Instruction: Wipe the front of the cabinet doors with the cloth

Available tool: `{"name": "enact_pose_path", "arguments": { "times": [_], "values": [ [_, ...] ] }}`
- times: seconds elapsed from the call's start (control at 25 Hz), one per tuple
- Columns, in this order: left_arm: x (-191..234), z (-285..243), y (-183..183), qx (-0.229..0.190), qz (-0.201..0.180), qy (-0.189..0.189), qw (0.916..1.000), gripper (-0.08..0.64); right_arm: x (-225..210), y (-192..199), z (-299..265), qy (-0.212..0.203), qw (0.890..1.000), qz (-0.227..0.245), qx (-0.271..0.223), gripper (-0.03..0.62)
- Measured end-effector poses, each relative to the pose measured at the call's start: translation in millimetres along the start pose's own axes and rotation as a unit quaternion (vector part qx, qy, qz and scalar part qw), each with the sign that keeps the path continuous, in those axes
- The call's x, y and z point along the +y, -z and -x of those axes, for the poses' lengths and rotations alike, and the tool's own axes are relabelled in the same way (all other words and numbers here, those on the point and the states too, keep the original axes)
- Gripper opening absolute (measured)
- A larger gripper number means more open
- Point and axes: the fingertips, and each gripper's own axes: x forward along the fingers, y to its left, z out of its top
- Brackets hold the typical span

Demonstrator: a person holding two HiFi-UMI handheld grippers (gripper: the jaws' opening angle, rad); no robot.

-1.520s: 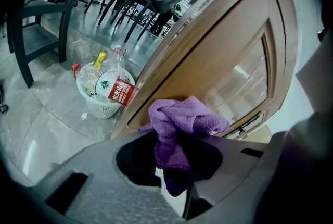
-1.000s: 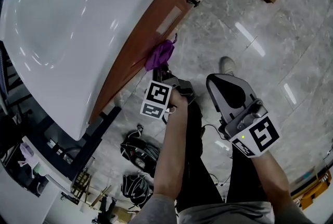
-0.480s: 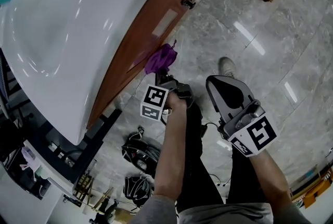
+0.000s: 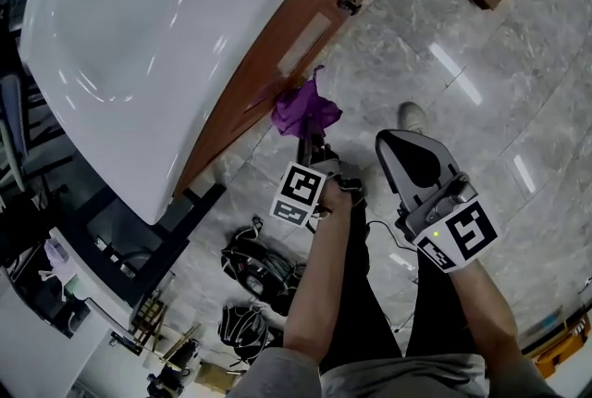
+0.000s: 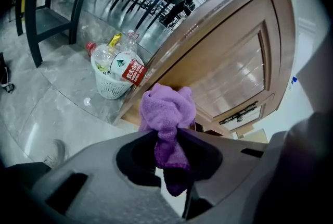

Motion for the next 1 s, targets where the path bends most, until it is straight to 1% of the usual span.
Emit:
{"name": "enact_pose_path", "arguments": {
  "times": [0.36, 0.52, 0.68, 0.76, 1.0],
  "values": [
    [-35, 45, -3, -0.015, -0.006, 0.022, 0.9996, 0.077, 5, -13, 12, -0.017, 1.000, 0.002, 0.001, 0.009],
    [-50, 61, -5, -0.017, -0.010, 0.028, 0.9994, 0.077, 8, -20, 16, -0.028, 1.000, 0.009, 0.003, 0.009],
    [-67, 73, -7, -0.011, -0.020, 0.040, 0.9989, 0.077, 7, -33, 17, -0.027, 0.999, 0.015, -0.007, 0.009],
    [-80, 80, -9, -0.011, -0.021, 0.051, 0.9984, 0.077, 8, -40, 18, -0.029, 0.999, 0.018, -0.012, 0.009],
    [-133, 102, -23, -0.030, -0.027, 0.099, 0.9943, 0.077, 6, -60, 19, -0.028, 0.999, 0.028, -0.023, 0.009]
  ]
}}
